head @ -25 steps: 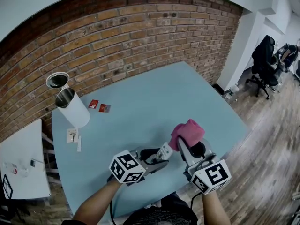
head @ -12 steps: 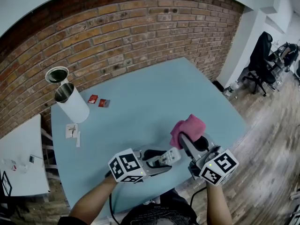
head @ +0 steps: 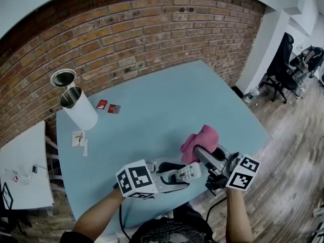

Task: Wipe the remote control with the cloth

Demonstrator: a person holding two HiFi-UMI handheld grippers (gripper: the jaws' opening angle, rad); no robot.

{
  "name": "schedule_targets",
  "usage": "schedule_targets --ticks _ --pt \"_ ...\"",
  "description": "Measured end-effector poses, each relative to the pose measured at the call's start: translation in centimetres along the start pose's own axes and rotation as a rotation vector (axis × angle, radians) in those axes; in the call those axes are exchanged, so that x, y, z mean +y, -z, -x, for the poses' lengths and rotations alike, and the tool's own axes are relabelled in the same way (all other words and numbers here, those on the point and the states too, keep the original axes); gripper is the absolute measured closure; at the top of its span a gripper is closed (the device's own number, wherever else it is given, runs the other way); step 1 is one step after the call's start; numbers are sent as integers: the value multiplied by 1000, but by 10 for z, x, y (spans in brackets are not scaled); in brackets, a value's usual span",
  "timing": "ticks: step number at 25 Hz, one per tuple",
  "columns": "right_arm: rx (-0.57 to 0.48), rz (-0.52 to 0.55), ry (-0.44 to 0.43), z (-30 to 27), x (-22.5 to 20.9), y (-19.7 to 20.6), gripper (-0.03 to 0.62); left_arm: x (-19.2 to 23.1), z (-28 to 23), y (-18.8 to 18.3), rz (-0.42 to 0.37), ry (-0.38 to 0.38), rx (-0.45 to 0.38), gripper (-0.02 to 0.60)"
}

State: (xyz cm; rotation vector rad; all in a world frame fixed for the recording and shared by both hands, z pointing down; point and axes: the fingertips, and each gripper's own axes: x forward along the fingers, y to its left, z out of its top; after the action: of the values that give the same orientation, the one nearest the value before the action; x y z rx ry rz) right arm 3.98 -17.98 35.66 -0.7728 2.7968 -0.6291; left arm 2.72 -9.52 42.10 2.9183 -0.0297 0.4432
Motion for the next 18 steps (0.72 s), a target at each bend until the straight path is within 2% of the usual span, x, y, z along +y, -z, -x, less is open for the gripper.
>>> schedule_targets --ticks 5,11,18 --pt "21 -26 -18 -3 1 9 533 0 0 -4 2 -1 -10 344" --pt "-36 -131 45 7 -23 13 533 -5 0 -18 -33 -9 -43 344" --pt "-33 -285 -53 4 -19 35 533 -13 0 -40 -86 -10 -89 344"
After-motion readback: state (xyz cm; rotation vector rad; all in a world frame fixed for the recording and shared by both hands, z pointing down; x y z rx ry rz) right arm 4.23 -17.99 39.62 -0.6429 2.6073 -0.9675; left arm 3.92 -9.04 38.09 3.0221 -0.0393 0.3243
